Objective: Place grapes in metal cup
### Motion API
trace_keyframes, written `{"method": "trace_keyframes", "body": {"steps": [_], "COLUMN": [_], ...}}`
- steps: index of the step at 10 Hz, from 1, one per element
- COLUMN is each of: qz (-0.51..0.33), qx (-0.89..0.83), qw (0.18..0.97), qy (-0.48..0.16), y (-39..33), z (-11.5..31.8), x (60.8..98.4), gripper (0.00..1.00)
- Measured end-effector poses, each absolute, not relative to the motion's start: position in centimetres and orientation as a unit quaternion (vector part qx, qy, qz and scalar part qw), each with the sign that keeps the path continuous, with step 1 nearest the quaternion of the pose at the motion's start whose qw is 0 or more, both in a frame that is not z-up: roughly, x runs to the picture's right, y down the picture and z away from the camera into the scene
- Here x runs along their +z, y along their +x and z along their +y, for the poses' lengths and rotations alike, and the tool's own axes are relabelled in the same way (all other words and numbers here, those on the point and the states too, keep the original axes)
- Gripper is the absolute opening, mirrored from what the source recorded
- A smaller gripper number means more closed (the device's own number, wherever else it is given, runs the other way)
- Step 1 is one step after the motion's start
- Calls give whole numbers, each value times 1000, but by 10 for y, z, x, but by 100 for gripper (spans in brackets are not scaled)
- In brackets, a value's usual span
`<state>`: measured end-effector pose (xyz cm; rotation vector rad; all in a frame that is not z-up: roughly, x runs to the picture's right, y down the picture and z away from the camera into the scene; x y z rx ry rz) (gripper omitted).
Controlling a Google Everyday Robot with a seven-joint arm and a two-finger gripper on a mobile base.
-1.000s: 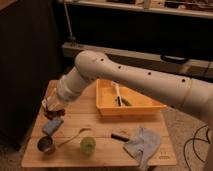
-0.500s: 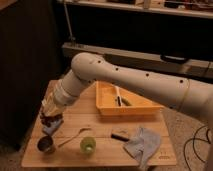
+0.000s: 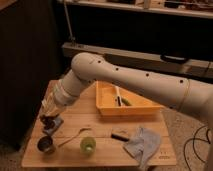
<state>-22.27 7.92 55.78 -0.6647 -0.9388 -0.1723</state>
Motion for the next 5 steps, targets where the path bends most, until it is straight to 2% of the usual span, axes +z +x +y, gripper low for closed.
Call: {"method": "trace_keyframes", "body": {"steps": [3, 5], "qz": [-442, -441], "qx": [-84, -111], "qw": [836, 834], "qy": [-314, -313], "y": [-223, -241], "z": [79, 86], "x": [557, 544], "gripper": [0, 0]}}
